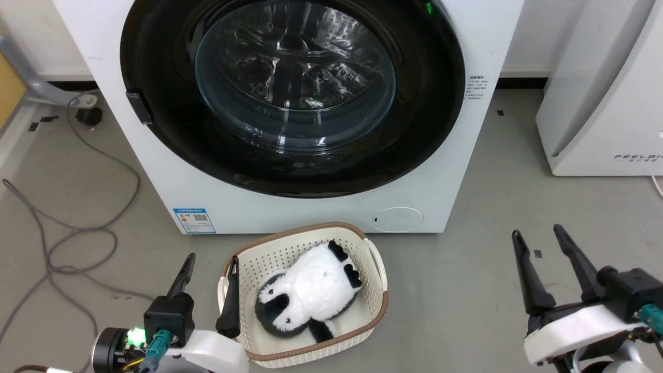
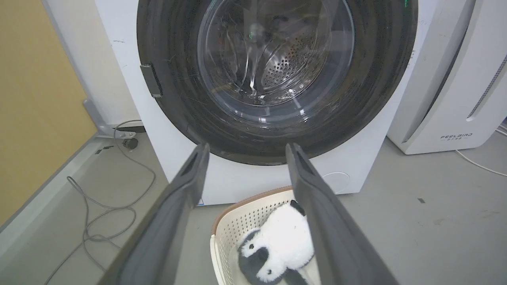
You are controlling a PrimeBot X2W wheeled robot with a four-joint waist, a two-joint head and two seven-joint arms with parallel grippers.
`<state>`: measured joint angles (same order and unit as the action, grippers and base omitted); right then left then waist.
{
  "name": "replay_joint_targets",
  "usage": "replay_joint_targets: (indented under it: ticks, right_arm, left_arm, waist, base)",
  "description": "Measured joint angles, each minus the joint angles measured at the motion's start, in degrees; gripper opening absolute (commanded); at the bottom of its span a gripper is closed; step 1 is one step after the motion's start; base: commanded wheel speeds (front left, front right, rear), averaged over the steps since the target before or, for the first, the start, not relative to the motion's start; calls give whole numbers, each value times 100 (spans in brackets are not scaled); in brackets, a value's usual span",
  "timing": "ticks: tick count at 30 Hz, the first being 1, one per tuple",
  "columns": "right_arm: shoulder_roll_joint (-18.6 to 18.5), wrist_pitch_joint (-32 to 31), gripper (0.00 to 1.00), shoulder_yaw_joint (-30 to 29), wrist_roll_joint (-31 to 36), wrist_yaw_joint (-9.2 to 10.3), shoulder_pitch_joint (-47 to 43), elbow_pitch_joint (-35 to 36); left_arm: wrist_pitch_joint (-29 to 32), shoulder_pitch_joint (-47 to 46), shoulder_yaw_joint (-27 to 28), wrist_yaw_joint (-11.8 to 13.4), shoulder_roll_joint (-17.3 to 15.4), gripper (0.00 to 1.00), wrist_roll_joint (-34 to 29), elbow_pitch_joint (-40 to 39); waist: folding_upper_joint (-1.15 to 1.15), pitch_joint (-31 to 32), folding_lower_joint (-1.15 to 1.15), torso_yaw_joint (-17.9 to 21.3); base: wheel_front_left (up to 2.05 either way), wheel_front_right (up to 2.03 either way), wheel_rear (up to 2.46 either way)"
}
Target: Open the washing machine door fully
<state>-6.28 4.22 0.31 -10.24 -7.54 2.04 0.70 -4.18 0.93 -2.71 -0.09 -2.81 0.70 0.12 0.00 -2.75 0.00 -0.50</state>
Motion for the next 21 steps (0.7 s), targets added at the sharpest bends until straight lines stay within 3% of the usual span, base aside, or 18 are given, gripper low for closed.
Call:
replay_joint_targets:
  ticks: [21]
  right_arm:
    - [-580, -29, 100, -222, -1408, 0, 1035, -126]
  left_arm:
    - [-259, -129, -157, 19, 0, 100, 102, -36]
  waist:
    - [0, -371, 0, -194]
  base:
    - [0, 0, 0]
